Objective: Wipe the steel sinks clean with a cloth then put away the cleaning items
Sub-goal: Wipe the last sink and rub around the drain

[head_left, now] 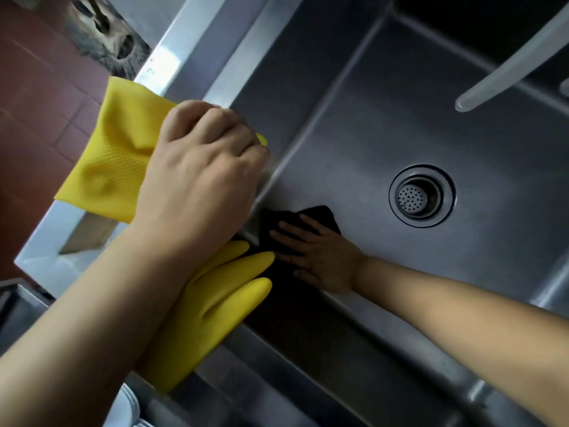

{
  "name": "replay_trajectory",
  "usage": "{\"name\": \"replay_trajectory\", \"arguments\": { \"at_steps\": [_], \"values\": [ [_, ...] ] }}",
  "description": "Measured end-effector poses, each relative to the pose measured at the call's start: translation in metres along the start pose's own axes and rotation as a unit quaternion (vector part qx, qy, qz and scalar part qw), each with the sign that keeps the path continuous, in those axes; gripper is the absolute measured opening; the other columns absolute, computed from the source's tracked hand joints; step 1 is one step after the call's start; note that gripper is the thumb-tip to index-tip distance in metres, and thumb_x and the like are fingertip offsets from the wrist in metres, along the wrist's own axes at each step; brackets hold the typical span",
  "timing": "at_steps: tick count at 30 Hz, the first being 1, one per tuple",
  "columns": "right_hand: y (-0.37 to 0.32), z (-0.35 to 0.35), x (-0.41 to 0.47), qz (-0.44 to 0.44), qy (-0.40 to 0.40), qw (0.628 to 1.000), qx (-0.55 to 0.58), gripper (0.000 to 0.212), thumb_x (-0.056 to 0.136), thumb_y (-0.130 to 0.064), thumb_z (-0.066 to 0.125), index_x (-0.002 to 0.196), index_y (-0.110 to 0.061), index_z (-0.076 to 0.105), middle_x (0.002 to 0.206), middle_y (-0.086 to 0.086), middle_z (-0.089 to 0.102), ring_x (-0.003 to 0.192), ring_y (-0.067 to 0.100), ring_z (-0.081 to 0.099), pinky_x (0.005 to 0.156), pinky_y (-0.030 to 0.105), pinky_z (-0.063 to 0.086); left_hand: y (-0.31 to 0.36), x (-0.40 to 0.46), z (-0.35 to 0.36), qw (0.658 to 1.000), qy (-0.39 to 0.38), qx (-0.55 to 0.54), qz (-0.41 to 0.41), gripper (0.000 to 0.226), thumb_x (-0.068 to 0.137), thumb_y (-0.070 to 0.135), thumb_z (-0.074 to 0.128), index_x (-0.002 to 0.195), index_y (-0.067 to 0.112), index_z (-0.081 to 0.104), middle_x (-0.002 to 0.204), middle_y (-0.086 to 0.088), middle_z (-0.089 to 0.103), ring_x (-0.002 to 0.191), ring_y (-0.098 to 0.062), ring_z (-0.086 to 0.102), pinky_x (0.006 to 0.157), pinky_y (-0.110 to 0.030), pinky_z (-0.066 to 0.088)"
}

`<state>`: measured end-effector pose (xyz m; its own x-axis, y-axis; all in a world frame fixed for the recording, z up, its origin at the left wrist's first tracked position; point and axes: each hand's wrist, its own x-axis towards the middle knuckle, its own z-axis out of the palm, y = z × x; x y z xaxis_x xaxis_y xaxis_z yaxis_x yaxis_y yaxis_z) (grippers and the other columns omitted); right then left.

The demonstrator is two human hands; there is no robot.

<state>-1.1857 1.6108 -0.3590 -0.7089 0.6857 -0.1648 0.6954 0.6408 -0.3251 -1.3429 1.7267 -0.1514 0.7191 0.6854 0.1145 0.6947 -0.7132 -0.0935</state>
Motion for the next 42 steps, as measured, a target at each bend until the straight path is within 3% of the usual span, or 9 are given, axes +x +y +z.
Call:
{"name": "replay_trajectory", "arguments": {
  "at_steps": [3, 8, 13, 18, 22, 28, 34, 38, 42],
  "values": [
    [-0.005, 0.003, -0.06, -0.009, -0.046, 0.998, -0.036, 0.056, 0.092, -0.043, 0.043, 0.145, -0.029, 0.034, 0.153, 0.004, 0.028, 0.141, 0.031, 0.022, 0.113, 0.06, 0.016, 0.0, -0.001, 0.0, 1.0, -0.015, 0.001, -0.001, 0.028, 0.1, 0.02, 0.04, 0.089, 0.015, 0.066, 0.095, -0.004, 0.066, 0.106, -0.025, 0.059, 0.095, -0.037, 0.03],
    [-0.008, 0.003, -0.154, -0.05, -0.073, 0.99, -0.109, 0.07, 0.078, -0.055, 0.059, 0.141, -0.037, 0.037, 0.149, -0.001, 0.037, 0.137, 0.026, 0.032, 0.111, 0.051, 0.009, -0.003, 0.0, -0.001, 1.0, -0.01, 0.001, 0.008, 0.025, 0.099, 0.02, 0.041, 0.089, 0.014, 0.063, 0.092, -0.006, 0.063, 0.103, -0.028, 0.058, 0.093, -0.04, 0.032],
    [-0.002, 0.002, -0.138, -0.046, -0.062, 0.992, -0.096, 0.073, 0.071, -0.062, 0.064, 0.137, -0.04, 0.042, 0.144, -0.004, 0.044, 0.132, 0.025, 0.042, 0.107, 0.049, 0.021, -0.005, -0.002, 0.003, 1.0, 0.006, -0.006, 0.006, 0.029, 0.1, 0.021, 0.037, 0.089, 0.014, 0.062, 0.091, -0.007, 0.062, 0.104, -0.028, 0.057, 0.095, -0.04, 0.032],
    [0.02, 0.001, -0.071, 0.007, -0.003, 0.998, -0.064, 0.056, 0.086, -0.054, 0.047, 0.138, -0.033, 0.045, 0.146, 0.005, 0.043, 0.135, 0.033, 0.037, 0.11, 0.057, 0.025, -0.004, -0.002, 0.003, 1.0, 0.008, -0.026, 0.005, 0.027, 0.1, 0.022, 0.04, 0.091, 0.013, 0.065, 0.096, -0.008, 0.064, 0.108, -0.027, 0.057, 0.096, -0.04, 0.03],
    [0.059, -0.015, -0.029, 0.072, 0.037, 0.995, -0.05, 0.059, 0.084, -0.046, 0.061, 0.138, -0.028, 0.047, 0.148, 0.01, 0.039, 0.137, 0.037, 0.032, 0.109, 0.059, 0.016, 0.0, -0.003, -0.002, 1.0, 0.007, -0.014, 0.013, 0.029, 0.1, 0.023, 0.041, 0.092, 0.015, 0.067, 0.101, -0.006, 0.067, 0.112, -0.027, 0.057, 0.096, -0.039, 0.031],
    [0.101, -0.026, -0.007, 0.287, 0.055, 0.955, -0.048, 0.06, 0.094, -0.048, 0.039, 0.149, -0.034, 0.018, 0.158, 0.007, 0.011, 0.146, 0.03, 0.004, 0.115, 0.049, -0.003, 0.005, -0.002, -0.005, 0.996, 0.048, -0.015, 0.076, 0.029, 0.097, 0.024, 0.047, 0.093, 0.011, 0.072, 0.105, -0.007, 0.07, 0.116, -0.028, 0.058, 0.098, -0.044, 0.039],
    [0.028, -0.003, -0.057, 0.222, -0.02, 0.975, -0.011, 0.056, 0.095, -0.048, 0.032, 0.148, -0.038, 0.016, 0.159, 0.004, 0.003, 0.145, 0.029, -0.009, 0.114, 0.05, -0.012, 0.009, 0.001, -0.009, 0.99, 0.001, -0.024, 0.138, 0.028, 0.093, 0.03, 0.047, 0.092, 0.013, 0.07, 0.101, -0.007, 0.068, 0.114, -0.029, 0.055, 0.097, -0.042, 0.037],
    [-0.027, 0.008, -0.125, 0.171, -0.054, 0.983, -0.028, 0.052, 0.091, -0.049, 0.033, 0.141, -0.037, 0.038, 0.152, 0.006, 0.03, 0.141, 0.031, 0.021, 0.11, 0.061, 0.015, 0.022, 0.005, -0.015, 0.985, -0.031, -0.044, 0.161, 0.03, 0.091, 0.03, 0.045, 0.093, 0.012, 0.069, 0.102, -0.007, 0.067, 0.113, -0.029, 0.053, 0.095, -0.043, 0.037],
    [-0.041, 0.014, -0.19, 0.209, -0.117, 0.969, -0.055, 0.056, 0.087, -0.053, 0.033, 0.138, -0.035, 0.043, 0.147, 0.005, 0.04, 0.136, 0.03, 0.036, 0.105, 0.06, 0.022, 0.05, 0.02, -0.022, 0.98, -0.041, -0.068, 0.183, 0.028, 0.087, 0.026, 0.044, 0.09, 0.014, 0.069, 0.101, -0.006, 0.067, 0.112, -0.028, 0.054, 0.092, -0.04, 0.035]
  ]
}}
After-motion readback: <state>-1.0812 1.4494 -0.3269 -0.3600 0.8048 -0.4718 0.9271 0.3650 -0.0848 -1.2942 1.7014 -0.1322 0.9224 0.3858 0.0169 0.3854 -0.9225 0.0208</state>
